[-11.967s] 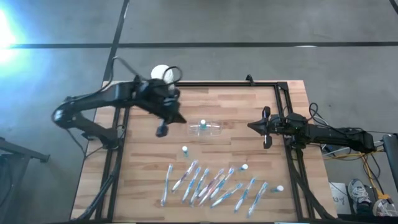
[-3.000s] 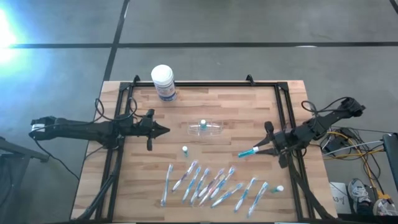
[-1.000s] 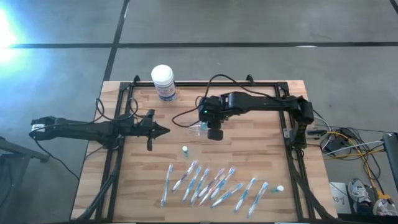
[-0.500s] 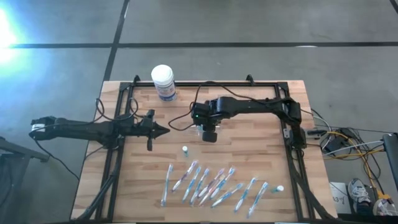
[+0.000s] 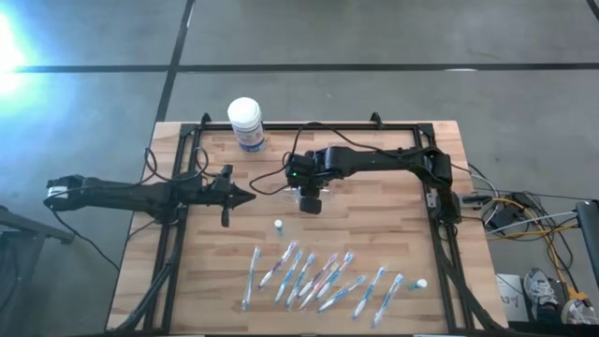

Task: Pick & Place toothbrushing station
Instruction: Put the blue mouthwash into the transparent bin organizer

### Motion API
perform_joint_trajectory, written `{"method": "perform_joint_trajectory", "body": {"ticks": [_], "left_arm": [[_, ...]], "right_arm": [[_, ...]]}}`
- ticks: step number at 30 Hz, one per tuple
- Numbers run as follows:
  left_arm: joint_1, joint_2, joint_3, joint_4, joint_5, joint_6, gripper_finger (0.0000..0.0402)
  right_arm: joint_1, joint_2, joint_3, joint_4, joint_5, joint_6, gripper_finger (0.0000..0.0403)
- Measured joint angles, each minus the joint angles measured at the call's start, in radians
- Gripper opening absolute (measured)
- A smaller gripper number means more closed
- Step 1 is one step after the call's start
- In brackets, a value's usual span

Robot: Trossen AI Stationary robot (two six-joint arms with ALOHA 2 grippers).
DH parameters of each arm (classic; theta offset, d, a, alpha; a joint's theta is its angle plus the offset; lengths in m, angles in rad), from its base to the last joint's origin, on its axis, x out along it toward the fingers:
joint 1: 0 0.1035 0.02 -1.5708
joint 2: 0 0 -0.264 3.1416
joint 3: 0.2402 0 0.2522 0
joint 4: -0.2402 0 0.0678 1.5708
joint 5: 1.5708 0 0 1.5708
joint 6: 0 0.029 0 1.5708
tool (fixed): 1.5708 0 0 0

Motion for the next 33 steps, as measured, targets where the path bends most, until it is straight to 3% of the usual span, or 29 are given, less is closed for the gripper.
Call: {"method": "perform_joint_trajectory", "body": {"ticks": [33], "left_arm": [[0.000,0.000,0.000,0.001,0.000,0.000,0.0012]], "right_arm": [[-0.005,0.000,-0.119,0.118,0.021,-0.019,0.0093]]}}
